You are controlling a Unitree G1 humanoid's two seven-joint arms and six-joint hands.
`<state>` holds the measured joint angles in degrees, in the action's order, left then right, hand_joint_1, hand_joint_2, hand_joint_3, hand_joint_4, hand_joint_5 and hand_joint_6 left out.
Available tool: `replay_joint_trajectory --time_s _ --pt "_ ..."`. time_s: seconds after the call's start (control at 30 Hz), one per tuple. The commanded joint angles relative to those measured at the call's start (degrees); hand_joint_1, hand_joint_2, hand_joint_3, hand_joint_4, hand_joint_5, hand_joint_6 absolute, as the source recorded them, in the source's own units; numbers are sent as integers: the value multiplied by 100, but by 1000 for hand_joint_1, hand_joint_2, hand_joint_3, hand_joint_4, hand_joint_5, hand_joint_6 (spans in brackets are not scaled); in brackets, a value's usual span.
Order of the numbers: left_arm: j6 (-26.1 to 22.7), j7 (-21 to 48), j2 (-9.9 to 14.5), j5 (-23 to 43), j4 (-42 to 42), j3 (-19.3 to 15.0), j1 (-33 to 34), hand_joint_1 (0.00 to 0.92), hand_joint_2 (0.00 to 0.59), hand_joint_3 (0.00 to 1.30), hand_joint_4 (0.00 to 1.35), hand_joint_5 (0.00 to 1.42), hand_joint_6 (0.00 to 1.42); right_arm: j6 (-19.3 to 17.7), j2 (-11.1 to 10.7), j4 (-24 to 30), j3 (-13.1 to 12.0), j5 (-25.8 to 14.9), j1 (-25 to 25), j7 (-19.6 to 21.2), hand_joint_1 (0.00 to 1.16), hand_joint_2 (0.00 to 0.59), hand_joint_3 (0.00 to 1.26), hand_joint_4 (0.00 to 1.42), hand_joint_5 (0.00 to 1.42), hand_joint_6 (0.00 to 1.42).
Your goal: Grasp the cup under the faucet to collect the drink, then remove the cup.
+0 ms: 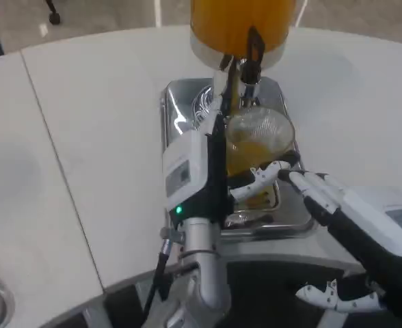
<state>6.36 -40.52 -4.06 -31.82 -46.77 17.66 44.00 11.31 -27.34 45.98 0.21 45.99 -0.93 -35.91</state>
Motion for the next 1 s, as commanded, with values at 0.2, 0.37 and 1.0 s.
replay_joint_trajectory --time_s 0.2,0.37,1.0 --pt "527 -1132 -698 220 -684 10 161 570 68 1004 1171 1413 1424 287 48 -50 141 276 104 -186 724 325 0 0 0 95" --pt "752 -1236 -616 380 -826 -41 213 595 50 1105 1149 1424 1424 247 27 -342 264 212 371 -105 722 327 0 0 0 89" --pt "982 -1139 107 251 -169 -157 -14 617 33 1177 1107 1424 1424 60 99 -724 564 -163 673 127 719 342 0 0 0 90"
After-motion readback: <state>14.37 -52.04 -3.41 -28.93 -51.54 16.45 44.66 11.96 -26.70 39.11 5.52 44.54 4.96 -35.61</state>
